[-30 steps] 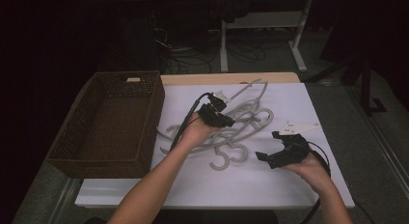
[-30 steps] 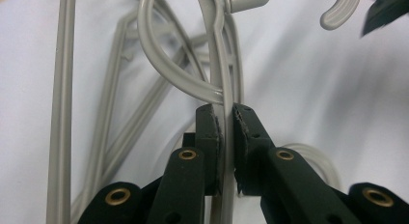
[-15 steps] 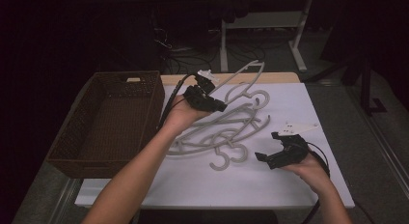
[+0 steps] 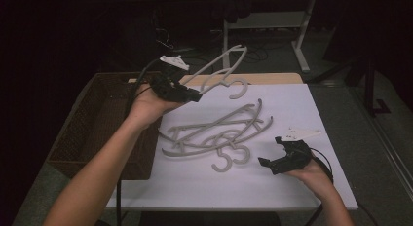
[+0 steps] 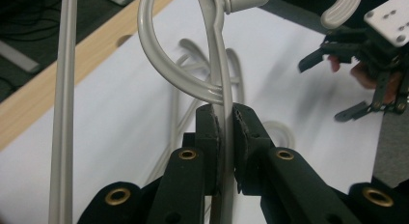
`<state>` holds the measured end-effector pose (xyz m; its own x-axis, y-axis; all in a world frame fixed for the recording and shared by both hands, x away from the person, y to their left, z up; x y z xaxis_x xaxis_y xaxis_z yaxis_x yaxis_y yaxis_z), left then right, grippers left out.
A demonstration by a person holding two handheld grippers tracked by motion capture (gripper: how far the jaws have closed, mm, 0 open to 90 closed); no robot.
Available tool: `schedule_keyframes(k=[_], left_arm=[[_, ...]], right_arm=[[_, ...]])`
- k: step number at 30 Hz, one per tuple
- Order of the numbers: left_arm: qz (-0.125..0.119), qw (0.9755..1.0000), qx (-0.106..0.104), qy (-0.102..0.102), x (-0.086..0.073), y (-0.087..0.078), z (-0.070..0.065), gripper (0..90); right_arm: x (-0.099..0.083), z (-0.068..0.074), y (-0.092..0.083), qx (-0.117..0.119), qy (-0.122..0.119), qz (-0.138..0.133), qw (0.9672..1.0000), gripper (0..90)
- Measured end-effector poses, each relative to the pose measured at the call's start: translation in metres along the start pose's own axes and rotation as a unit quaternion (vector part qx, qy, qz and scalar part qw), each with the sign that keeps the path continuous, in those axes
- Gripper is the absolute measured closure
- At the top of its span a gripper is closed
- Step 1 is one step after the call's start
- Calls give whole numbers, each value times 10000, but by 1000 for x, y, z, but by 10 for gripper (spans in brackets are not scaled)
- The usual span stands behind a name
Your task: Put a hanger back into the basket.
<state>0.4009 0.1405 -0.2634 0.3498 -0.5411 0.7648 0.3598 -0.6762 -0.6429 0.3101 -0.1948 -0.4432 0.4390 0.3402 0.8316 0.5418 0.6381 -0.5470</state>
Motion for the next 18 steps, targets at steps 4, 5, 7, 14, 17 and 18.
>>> schedule_keyframes(k=[4,5,7,14,17,18], left_arm=[[-28,10000,89,-30,-11,-18,9,825],[-48,9998,163,-71,-19,-28,14,825],[-53,9997,218,-108,-27,-37,20,825],[-80,9989,397,-254,-55,-61,36,825],[-92,9982,482,-341,-69,-72,43,825],[-100,9979,506,-381,-74,-76,46,825]], right_arm=[[-1,-2,-1,-40,37,-27,10000,0],[0,-2,-1,-45,28,-64,10000,0],[0,-1,0,-47,17,-52,10000,0],[0,-2,1,-73,-2,-31,10000,0],[0,-2,1,-80,-8,-38,10000,0],[0,-3,1,-79,3,-38,10000,0]])
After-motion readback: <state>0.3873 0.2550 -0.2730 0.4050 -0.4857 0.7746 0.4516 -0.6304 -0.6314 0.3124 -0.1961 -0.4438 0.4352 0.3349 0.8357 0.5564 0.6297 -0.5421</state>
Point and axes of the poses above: each handheld gripper's, and its own axes: y roughly forward along the jaws, x roughly out of its top, z roughly to its left, the point moved 3 cm from there along y, roughly forward along the jaws, and after that the axes turned 3 degrees about -z, right-handed, at the moved point
